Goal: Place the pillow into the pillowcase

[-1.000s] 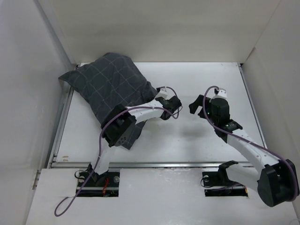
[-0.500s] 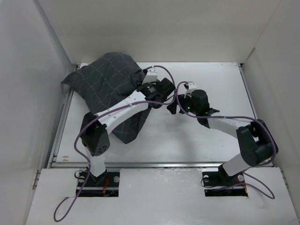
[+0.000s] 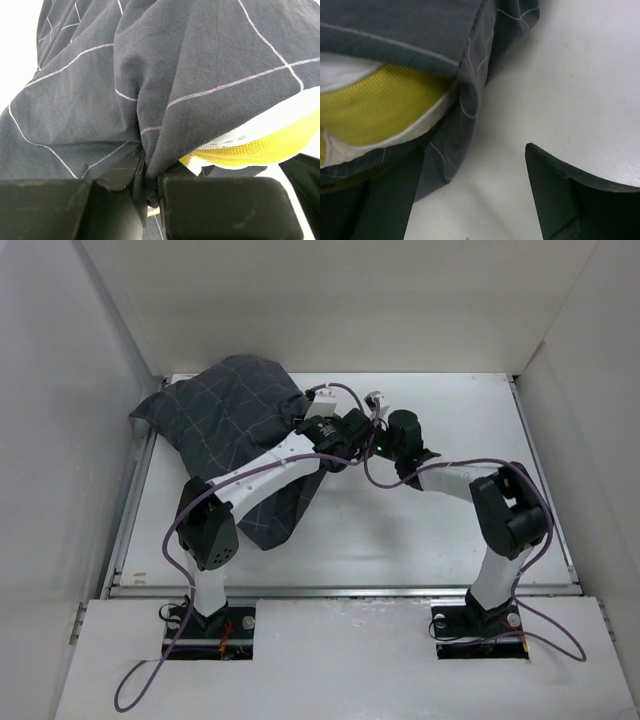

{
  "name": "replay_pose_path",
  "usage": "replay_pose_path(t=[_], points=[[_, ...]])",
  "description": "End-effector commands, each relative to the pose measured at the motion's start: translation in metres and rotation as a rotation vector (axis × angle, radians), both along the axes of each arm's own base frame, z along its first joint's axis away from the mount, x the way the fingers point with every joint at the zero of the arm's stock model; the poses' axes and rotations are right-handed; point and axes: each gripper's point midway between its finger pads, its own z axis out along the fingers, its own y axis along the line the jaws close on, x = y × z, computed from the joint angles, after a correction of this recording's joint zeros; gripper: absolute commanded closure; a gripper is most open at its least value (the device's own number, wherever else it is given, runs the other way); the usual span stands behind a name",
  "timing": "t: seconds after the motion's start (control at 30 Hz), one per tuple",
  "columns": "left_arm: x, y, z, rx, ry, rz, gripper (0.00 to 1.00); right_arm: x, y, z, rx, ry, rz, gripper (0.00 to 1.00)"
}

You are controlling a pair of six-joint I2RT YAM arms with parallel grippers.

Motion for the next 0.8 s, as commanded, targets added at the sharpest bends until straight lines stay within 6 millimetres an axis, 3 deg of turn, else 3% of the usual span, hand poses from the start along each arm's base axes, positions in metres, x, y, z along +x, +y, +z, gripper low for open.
replay_pose_path(t=[0.0,0.07,0.1,0.13,0.2,0.27,0.33,0.37,0.4,0.43,0.47,0.5,0.57,0.6,0.63,0.67,0.7,0.77], points=[[0.000,0.008,0.024,0.033,-0.068,0.030,1.00,0.012,0.025,0.041,0.087,-0.114,0.052,0.13],[0.001,0.006,0.023,0.028,-0.058,0.020,1.00,0.028,0.023,0.045,0.085,-0.131,-0.005,0.30],[0.000,0.007,0.027,0.019,-0.065,0.020,1.00,0.034,0.024,0.037,0.078,-0.108,-0.022,0.43],[0.000,0.007,0.031,0.001,-0.080,0.021,1.00,0.036,0.025,0.043,0.085,-0.120,-0.022,0.75],[-0.001,0.009,0.025,0.013,-0.073,0.015,1.00,0.040,0.025,0.040,0.081,-0.119,-0.035,1.00],[-0.002,0.007,0.018,0.009,-0.054,-0.002,1.00,0.035,0.025,0.053,0.101,-0.148,-0.019,1.00],[0.004,-0.003,0.008,-0.035,-0.042,-0.027,1.00,0.015,0.017,0.047,0.099,-0.140,-0.003,1.00],[0.005,-0.007,0.005,-0.036,-0.028,-0.051,1.00,0.006,0.007,0.072,0.121,-0.182,-0.012,1.00],[0.015,-0.008,-0.001,-0.058,-0.027,-0.050,1.00,-0.001,0.000,0.075,0.115,-0.177,-0.030,1.00],[0.019,-0.008,-0.008,-0.069,-0.012,-0.049,1.00,-0.014,-0.015,0.055,0.082,-0.122,-0.054,1.00],[0.021,-0.011,-0.014,-0.084,0.012,-0.053,1.00,-0.029,-0.026,0.082,0.102,-0.165,-0.071,1.00],[0.025,-0.010,-0.021,-0.073,0.022,-0.043,1.00,-0.041,-0.041,0.062,0.071,-0.129,-0.123,1.00],[0.032,-0.008,-0.024,-0.071,0.019,-0.028,0.97,-0.059,-0.057,0.065,0.068,-0.116,-0.161,1.00],[0.039,0.000,-0.024,-0.074,0.007,0.007,0.96,-0.069,-0.069,0.085,0.072,-0.150,-0.193,1.00],[0.043,0.002,-0.030,-0.070,0.011,0.018,0.94,-0.074,-0.079,0.083,0.045,-0.139,-0.230,1.00],[0.048,0.007,-0.033,-0.062,0.015,0.026,0.92,-0.082,-0.090,0.068,-0.008,-0.092,-0.258,1.00],[0.052,0.010,-0.035,-0.060,0.017,0.040,0.92,-0.093,-0.097,0.084,0.011,-0.124,-0.268,1.00],[0.064,0.010,-0.044,-0.066,0.033,0.056,0.90,-0.108,-0.105,0.076,-0.012,-0.107,-0.266,1.00]])
